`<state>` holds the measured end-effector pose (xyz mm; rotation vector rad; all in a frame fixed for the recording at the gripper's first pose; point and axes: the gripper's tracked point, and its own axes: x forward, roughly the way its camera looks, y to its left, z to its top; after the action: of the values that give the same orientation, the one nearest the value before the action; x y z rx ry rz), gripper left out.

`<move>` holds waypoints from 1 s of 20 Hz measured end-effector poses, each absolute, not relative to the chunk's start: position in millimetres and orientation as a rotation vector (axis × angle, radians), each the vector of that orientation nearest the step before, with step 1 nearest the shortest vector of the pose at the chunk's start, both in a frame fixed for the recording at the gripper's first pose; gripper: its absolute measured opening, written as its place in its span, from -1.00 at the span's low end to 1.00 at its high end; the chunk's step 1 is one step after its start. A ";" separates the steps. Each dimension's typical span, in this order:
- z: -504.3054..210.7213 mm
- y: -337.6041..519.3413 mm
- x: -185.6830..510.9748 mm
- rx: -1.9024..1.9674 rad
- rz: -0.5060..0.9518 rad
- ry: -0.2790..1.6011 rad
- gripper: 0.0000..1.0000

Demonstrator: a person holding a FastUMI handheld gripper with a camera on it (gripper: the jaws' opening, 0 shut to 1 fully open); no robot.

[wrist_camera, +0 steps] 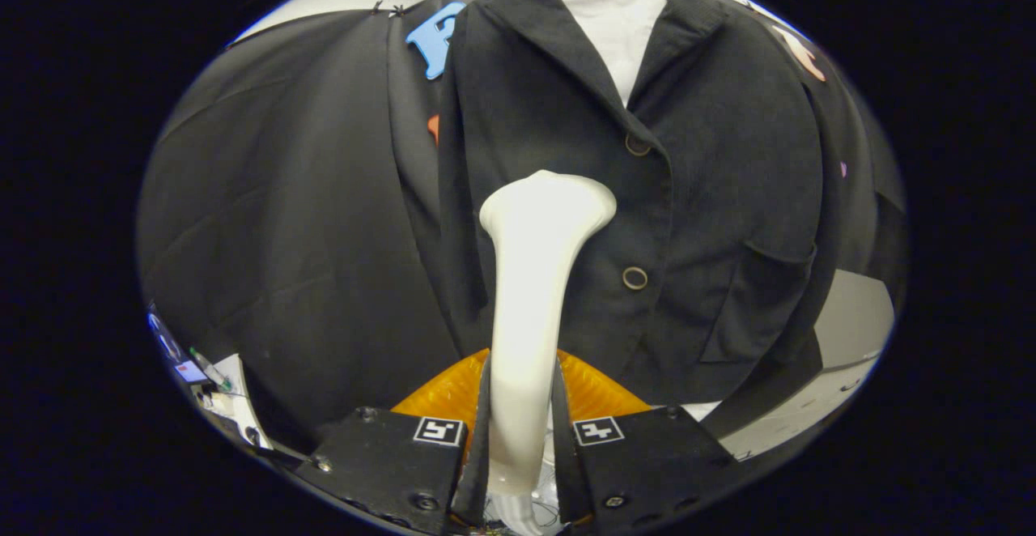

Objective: Iron the clothes twice with a garment steamer, once on the left side and once on the right side.

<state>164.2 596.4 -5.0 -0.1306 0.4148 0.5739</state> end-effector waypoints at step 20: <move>-100.5 562.5 146.9 -0.150 0.580 0.568 -0.28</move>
<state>146.9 562.5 -100.5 -0.1498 0.5685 0.5797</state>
